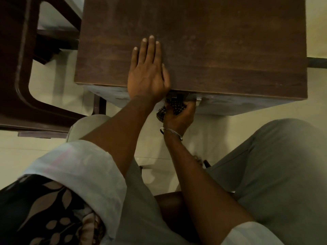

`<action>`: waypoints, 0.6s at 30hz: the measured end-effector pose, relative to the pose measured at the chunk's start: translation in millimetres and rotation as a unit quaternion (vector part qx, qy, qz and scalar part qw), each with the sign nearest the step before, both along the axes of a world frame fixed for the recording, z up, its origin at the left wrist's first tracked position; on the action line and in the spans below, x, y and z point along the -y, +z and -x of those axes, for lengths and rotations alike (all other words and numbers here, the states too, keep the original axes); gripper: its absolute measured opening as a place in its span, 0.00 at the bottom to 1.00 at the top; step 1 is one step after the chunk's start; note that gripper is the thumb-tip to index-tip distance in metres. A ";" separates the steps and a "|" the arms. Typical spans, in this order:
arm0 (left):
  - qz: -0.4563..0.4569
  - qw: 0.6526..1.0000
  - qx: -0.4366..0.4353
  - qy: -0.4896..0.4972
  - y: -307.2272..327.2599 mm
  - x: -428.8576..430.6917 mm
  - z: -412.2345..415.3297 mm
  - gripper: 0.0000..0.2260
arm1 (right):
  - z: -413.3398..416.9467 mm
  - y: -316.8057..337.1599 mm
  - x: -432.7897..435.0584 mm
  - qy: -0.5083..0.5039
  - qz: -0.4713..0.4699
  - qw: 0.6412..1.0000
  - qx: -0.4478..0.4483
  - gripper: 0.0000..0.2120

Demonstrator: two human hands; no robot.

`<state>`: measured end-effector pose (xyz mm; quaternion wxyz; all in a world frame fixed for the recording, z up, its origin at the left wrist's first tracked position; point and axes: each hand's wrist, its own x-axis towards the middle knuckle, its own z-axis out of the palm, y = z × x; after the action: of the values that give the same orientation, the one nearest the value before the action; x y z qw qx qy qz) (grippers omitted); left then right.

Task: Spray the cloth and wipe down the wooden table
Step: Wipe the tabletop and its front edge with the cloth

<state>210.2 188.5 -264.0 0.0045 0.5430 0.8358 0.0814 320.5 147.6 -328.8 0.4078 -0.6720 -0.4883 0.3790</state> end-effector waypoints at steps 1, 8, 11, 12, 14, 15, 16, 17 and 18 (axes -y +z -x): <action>-0.001 1.000 0.001 -0.001 0.4 -0.2 0.1 0.28 | -0.1 -0.7 0.2 0.001 0.002 1.000 -0.002 0.21; -0.005 1.000 0.004 -0.003 2.3 -0.2 1.1 0.28 | 0.8 -4.0 -3.9 -0.002 0.054 0.998 -0.021 0.26; 0.001 1.000 0.002 -0.003 2.4 -0.3 2.2 0.29 | 0.1 -7.2 -5.7 0.007 0.092 0.995 -0.029 0.31; 0.001 1.000 0.002 -0.004 2.4 -0.4 2.4 0.29 | 0.0 -7.5 -5.5 0.007 0.097 0.995 -0.028 0.32; 0.001 1.000 0.005 -0.006 1.9 -0.4 1.8 0.29 | -0.4 -5.0 -4.7 -0.003 0.088 0.996 -0.025 0.31; 0.000 1.000 0.005 -0.006 1.6 -0.2 1.6 0.29 | -0.2 -1.4 -4.5 -0.014 0.079 0.996 -0.025 0.29; -0.001 1.000 0.006 -0.006 1.5 0.1 1.6 0.29 | 0.5 2.5 -4.6 -0.028 0.067 0.997 -0.024 0.26; -0.002 1.000 0.007 -0.006 1.3 0.1 1.9 0.29 | 1.6 7.2 -5.7 -0.040 0.057 0.997 -0.021 0.23; -0.001 1.000 0.007 -0.005 1.2 0.1 2.1 0.29 | 2.8 10.5 -7.2 -0.046 0.047 0.998 -0.016 0.22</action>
<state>208.1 188.4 -262.7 0.0103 0.5465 0.8329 0.0866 317.6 154.8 -318.2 0.4008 -0.7057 -0.4323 0.3930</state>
